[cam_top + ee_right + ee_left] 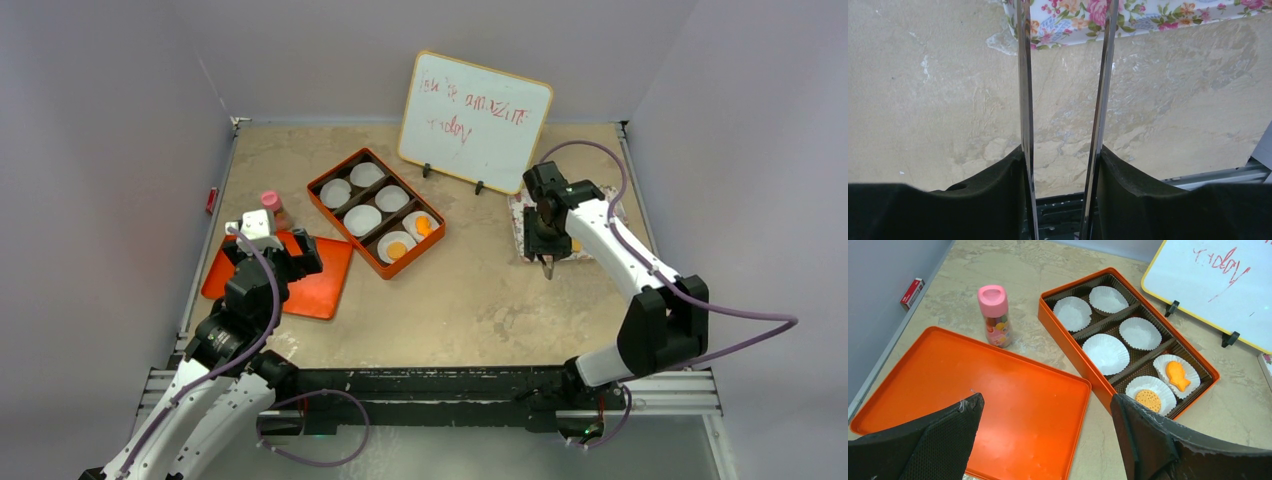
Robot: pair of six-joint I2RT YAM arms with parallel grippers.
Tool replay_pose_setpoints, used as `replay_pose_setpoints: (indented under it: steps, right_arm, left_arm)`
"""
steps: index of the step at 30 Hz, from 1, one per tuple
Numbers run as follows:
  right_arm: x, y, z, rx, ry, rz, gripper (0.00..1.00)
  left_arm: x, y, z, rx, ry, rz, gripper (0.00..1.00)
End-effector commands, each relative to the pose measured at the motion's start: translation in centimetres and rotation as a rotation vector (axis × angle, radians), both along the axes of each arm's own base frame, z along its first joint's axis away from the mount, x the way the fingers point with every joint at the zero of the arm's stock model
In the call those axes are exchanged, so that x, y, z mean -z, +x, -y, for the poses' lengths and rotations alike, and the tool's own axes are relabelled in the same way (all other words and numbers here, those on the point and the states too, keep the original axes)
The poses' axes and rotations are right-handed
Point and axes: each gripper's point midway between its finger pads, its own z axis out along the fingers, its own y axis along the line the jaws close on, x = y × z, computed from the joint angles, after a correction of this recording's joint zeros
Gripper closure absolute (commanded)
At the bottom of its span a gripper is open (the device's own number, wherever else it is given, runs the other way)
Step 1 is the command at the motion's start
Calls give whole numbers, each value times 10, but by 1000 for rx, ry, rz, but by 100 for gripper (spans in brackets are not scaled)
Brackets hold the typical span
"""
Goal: Pack the cookies
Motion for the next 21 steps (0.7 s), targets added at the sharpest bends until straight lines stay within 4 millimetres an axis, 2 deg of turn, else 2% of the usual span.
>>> replay_pose_setpoints:
  steps: [1,21]
  right_arm:
    - [5,6,2,10,13,6,50]
    - [33,23,11,34,46,-39,48]
  left_arm:
    - [-3,3,0,0,4,19,3]
    - [-2,3,-2,-8,6,19,3]
